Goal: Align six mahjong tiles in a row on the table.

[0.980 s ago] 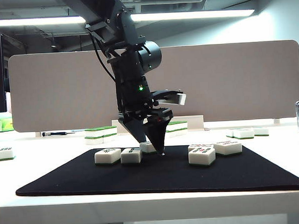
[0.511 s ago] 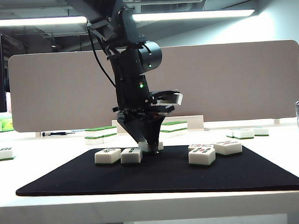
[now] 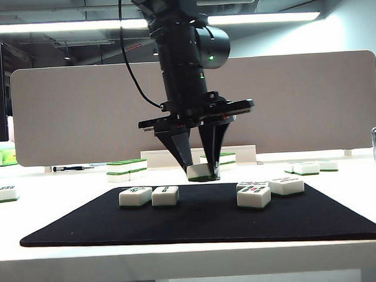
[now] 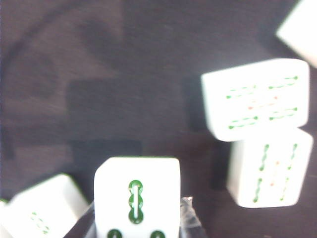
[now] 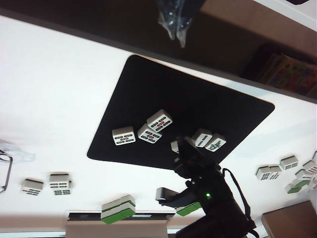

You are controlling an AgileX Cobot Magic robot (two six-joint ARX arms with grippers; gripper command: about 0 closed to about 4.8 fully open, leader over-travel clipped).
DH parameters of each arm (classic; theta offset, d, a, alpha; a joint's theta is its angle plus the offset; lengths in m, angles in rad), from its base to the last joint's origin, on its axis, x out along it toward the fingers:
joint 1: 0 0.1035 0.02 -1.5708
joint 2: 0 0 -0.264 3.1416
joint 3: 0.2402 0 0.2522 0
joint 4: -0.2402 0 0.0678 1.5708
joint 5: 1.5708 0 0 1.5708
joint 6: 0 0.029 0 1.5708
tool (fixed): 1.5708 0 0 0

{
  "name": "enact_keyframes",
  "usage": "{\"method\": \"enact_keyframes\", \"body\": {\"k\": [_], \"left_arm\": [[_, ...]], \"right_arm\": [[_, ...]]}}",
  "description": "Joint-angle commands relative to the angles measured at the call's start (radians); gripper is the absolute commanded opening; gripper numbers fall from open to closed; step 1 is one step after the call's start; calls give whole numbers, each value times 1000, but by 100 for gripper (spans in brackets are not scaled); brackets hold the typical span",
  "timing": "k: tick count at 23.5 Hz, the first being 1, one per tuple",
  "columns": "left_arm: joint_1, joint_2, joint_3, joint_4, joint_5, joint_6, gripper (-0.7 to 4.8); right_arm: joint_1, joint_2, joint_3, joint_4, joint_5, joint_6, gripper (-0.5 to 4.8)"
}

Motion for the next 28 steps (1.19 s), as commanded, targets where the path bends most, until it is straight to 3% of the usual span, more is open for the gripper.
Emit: {"method": "enact_keyframes", "body": {"k": [1, 6, 14, 21, 24, 28], "left_arm": [[-2, -4, 1, -18, 3, -52, 150], [-2, 5, -29, -41, 2, -104, 150], [-2, 24, -30, -67, -98, -102, 150], [-1, 24, -30, -68, -104, -102, 154], [-2, 24, -30, -76, -91, -103, 253], [-2, 14, -28, -84, -40, -103, 260]], "right_arm": [[1, -12, 3, 12, 2, -2, -1], [1, -12, 4, 12, 2, -2, -1], [1, -12, 4, 12, 2, -2, -1], [1, -12, 3, 12, 2, -2, -1], [1, -12, 3, 12, 2, -2, -1], [1, -12, 3, 13, 2, -2, -1]]}}
